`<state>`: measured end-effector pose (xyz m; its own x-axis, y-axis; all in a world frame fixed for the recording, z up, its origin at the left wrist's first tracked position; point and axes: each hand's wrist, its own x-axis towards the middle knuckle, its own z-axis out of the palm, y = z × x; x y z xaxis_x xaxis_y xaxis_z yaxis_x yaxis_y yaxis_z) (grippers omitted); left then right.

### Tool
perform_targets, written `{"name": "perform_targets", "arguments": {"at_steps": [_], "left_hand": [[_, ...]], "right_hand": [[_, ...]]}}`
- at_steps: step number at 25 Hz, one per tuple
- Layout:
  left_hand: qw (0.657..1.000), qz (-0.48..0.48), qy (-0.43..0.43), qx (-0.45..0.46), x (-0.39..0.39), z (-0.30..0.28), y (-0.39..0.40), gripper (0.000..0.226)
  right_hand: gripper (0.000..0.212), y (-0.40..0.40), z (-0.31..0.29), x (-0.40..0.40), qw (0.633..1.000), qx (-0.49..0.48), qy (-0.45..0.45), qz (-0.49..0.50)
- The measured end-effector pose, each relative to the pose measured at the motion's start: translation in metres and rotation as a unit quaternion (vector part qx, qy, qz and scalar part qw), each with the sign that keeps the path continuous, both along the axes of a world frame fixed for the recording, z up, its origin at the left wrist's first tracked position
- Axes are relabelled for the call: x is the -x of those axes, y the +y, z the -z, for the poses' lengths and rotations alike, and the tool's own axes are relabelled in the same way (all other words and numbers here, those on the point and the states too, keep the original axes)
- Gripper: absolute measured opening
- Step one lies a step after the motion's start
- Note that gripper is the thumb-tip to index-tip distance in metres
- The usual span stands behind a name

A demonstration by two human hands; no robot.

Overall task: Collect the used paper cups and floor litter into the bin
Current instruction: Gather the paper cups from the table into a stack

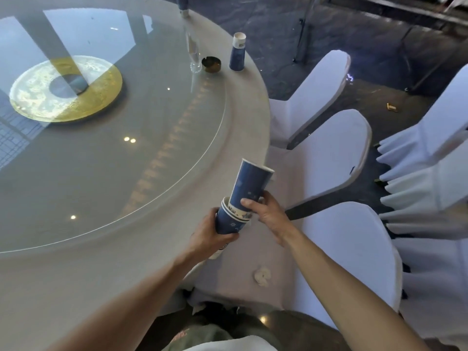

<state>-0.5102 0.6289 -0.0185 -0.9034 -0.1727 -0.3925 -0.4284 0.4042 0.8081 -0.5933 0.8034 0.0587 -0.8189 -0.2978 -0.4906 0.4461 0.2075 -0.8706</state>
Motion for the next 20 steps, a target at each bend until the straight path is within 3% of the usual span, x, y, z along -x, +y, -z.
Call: {"name": "perform_targets", "arguments": {"at_steps": [3,7,8,11,13,20], "left_hand": [[0.999,0.012,0.022,-0.023,-0.007,0.006,0.008,0.075],[0.999,0.024,0.021,-0.039,-0.024,0.019,0.014,0.066],[0.999,0.028,0.019,-0.042,-0.028,0.024,0.016,0.067],[0.997,0.043,0.013,-0.062,-0.04,0.036,0.027,0.074],[0.996,0.056,0.009,-0.068,-0.046,0.043,0.035,0.077],[0.998,0.038,-0.042,-0.038,-0.069,0.079,0.051,0.078]], "right_hand": [[0.041,0.01,0.002,-0.022,0.998,-0.015,0.002,-0.061],[0.094,0.024,-0.001,-0.031,0.996,-0.082,0.044,0.011],[0.095,0.026,-0.001,-0.03,0.993,-0.099,0.07,0.012],[0.072,0.029,0.014,-0.035,0.962,-0.22,0.137,-0.086],[0.06,0.03,0.033,-0.045,0.939,-0.276,0.13,-0.157],[0.058,0.059,0.1,-0.063,0.942,-0.281,0.085,-0.166]]}}
